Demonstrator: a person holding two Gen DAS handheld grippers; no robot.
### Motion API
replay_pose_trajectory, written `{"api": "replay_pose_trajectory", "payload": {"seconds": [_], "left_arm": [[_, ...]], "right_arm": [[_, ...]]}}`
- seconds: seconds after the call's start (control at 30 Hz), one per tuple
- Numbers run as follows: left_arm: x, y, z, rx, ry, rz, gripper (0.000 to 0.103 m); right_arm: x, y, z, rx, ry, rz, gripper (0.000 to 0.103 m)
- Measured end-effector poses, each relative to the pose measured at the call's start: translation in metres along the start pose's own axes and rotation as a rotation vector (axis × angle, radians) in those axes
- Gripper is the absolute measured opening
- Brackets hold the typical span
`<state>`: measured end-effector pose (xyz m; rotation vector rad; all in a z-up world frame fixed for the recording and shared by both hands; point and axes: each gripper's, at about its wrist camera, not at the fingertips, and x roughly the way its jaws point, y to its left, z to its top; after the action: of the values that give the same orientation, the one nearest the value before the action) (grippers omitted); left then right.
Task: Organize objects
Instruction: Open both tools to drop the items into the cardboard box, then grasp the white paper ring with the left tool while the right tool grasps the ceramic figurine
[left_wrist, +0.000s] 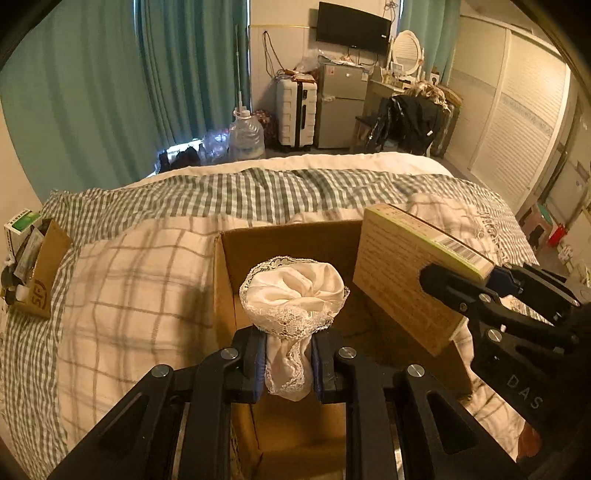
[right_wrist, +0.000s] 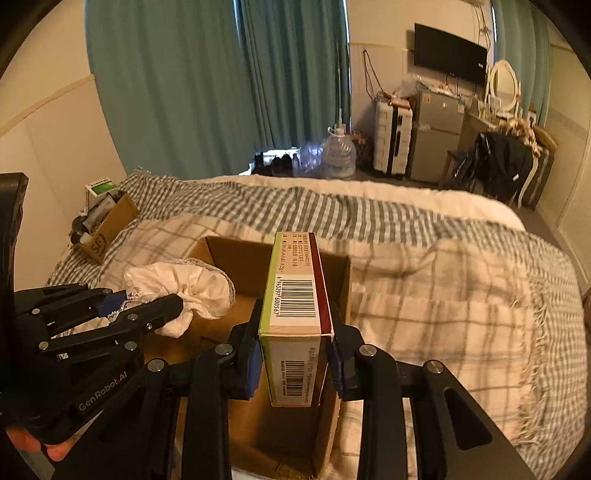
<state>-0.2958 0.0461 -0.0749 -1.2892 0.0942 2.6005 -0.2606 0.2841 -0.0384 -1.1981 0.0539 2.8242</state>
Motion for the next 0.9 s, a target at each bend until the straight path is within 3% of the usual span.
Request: {"api": "replay_pose_trajectory", "payload": {"seconds": [0.07,0.13,0.2,0.33,0.47,0.7,0.9], "left_arm": [[0.002,0.001,-0.001,-0.011,0.010,-0.017,0.023],[-0.002,0.002,-0.001,-0.020,0.015,-0.019,0.032],[-0.013,0.000,-0.001,-0.027,0.006,-0.021,0.063],[-0.046,-0.005,0.000,-0.016,-0.037,-0.004,0.079],[-0.089,-0.005,-0.010,-0.035,-0.072,0.018,0.096],[-0.158,-0.002,-0.045,-0.088,-0.126,0.034,0.103],[-0.184,-0.006,-0.084,-0.094,-0.136,0.062,0.103]], "right_arm": [[-0.004,0.000,-0.003,-0.004,-0.011,-0.006,0.029],[-0.018,-0.003,-0.001,0.001,-0.045,-0.010,0.035],[-0.036,-0.006,0.003,0.014,-0.079,-0.013,0.062],[-0.080,-0.003,0.008,-0.003,-0.131,-0.041,0.065],[-0.130,-0.001,0.005,-0.024,-0.168,-0.074,0.074],[-0.209,0.004,-0.021,-0.031,-0.199,-0.114,0.089],[-0.241,0.015,-0.061,-0.084,-0.184,-0.133,0.091]]}}
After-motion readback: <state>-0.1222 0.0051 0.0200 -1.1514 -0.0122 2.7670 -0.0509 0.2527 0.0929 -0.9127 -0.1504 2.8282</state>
